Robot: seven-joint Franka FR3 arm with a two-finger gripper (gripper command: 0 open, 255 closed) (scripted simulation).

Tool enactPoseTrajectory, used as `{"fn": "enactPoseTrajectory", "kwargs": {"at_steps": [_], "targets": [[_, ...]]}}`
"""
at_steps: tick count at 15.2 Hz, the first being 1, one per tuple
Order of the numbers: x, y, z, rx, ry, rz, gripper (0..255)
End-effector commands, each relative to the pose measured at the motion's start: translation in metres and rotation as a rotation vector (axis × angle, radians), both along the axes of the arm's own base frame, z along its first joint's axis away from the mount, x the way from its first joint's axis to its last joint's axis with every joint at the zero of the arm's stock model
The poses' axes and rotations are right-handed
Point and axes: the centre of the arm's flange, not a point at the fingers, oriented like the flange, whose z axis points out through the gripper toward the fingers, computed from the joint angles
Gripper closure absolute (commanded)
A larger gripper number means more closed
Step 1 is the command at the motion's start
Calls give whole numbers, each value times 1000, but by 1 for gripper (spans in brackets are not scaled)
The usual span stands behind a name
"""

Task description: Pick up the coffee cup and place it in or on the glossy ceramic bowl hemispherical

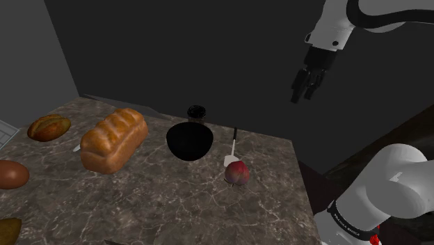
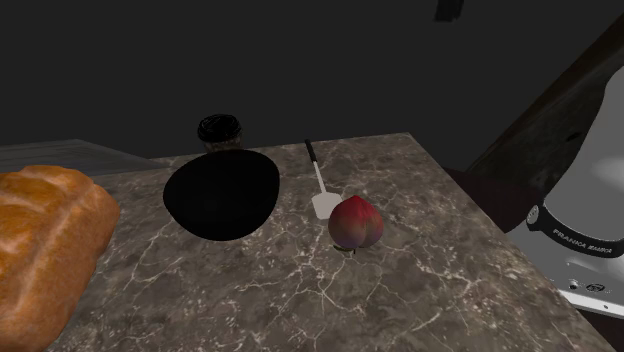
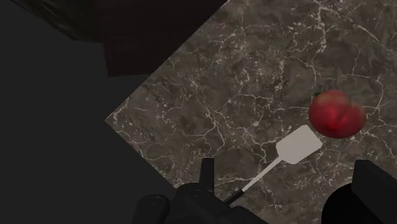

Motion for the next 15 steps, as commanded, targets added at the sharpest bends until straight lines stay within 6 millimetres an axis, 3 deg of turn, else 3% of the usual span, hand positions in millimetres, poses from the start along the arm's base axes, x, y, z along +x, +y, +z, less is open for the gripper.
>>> {"fn": "enactPoseTrajectory", "kwargs": {"at_steps": [1, 8, 15], "targets": [[0, 0, 0, 0, 0, 0, 0], [77, -8, -45, -7, -35, 222, 0], [156, 1, -86, -15, -69, 444, 0]]}}
